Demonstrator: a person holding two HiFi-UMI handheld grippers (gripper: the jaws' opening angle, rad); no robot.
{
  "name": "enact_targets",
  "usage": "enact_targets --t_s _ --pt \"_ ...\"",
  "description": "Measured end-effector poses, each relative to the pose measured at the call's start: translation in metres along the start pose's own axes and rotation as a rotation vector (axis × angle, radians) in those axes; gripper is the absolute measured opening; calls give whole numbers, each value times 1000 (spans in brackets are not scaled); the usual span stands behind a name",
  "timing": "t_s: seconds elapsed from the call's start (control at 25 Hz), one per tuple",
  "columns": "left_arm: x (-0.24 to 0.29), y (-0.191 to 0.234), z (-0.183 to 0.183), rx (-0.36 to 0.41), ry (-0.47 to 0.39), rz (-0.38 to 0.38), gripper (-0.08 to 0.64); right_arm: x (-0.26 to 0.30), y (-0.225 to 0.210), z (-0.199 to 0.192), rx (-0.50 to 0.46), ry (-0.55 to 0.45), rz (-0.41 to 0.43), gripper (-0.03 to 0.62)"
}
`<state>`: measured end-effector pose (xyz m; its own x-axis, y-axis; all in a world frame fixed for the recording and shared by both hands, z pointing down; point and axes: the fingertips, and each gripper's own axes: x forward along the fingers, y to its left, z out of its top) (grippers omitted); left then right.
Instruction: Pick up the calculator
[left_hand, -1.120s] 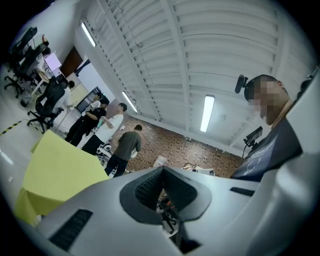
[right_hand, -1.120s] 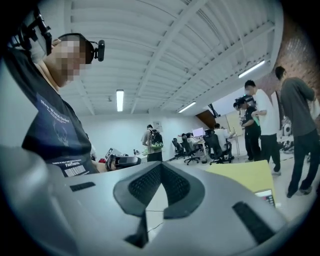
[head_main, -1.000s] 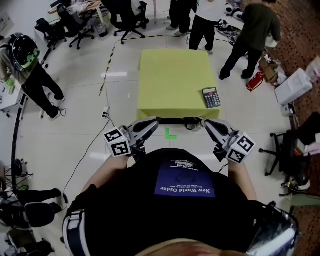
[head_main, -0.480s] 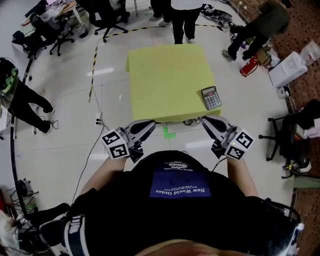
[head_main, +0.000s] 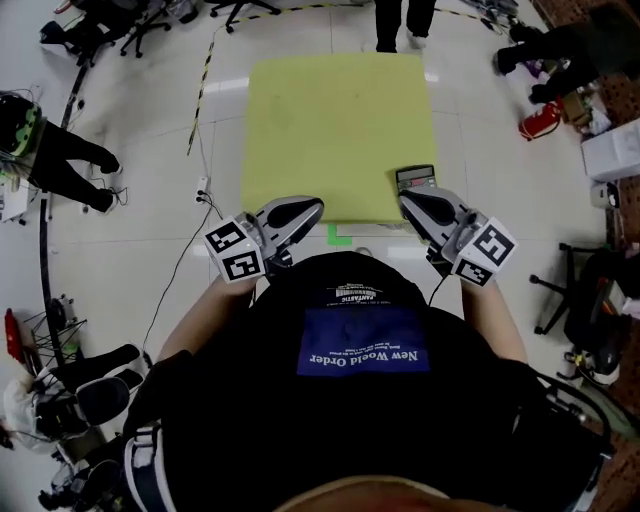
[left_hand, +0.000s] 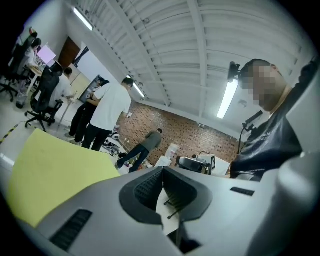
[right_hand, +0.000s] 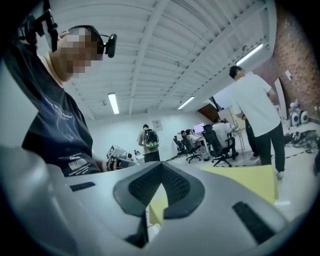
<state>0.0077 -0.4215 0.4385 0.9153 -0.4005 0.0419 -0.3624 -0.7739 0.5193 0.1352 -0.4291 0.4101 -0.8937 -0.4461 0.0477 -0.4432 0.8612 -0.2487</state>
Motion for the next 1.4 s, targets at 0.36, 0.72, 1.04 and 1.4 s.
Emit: enact_targets --t_s 0.36,0.72,1.04,1.4 --pt "100 45 -28 19 232 25 8 -38 -93 10 29 -46 -49 -12" --pt "208 111 -103 23 519 14 66 -89 -171 -26 126 -74 -193 -12" --pt "254 170 -164 11 700 92 144 -130 -194 -67 200 -82 -281 -12" --pt "260 182 -222 -134 738 100 144 -164 -191 -106 270 -83 -328 -12"
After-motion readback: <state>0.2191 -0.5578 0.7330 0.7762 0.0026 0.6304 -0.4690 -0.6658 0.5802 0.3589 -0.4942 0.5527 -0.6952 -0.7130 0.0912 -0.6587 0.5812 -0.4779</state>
